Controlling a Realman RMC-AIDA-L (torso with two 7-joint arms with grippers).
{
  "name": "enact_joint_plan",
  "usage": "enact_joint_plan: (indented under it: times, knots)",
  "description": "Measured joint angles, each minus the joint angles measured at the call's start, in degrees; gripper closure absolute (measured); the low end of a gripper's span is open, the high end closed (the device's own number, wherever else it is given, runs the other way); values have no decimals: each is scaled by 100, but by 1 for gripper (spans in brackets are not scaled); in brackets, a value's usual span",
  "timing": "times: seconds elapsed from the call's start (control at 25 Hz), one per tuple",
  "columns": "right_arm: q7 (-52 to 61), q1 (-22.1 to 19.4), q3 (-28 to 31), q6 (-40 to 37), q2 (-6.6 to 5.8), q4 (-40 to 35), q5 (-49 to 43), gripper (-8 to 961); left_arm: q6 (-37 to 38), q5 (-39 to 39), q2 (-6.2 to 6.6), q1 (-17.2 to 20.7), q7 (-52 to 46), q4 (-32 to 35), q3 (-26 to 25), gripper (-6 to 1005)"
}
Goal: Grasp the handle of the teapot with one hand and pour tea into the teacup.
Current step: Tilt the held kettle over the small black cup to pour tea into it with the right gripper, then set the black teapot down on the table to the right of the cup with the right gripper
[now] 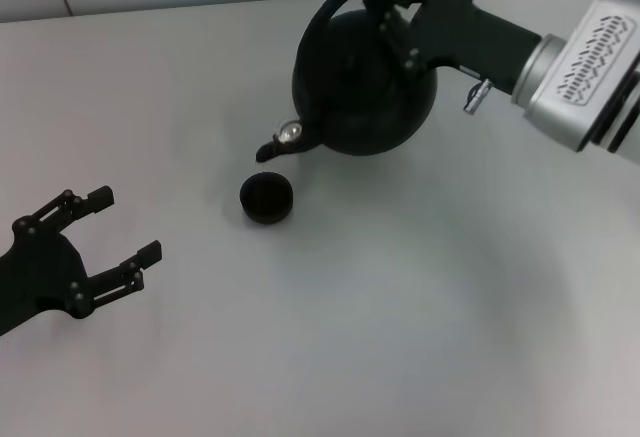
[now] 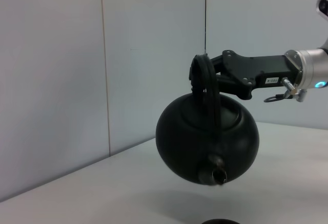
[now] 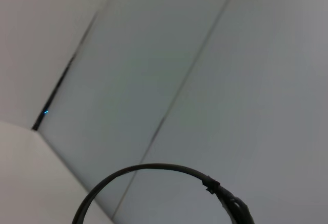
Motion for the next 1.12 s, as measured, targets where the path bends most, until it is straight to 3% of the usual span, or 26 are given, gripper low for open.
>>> enact_joint_plan:
  times: [0.48, 1.12]
  knots:
    - [1442, -260, 6, -76, 4, 114, 418, 819, 43, -8, 17, 32, 6, -10, 21, 136]
    - [1636, -881, 13, -47, 27, 338, 1356, 812, 76, -8, 9, 30, 17, -10, 27, 136]
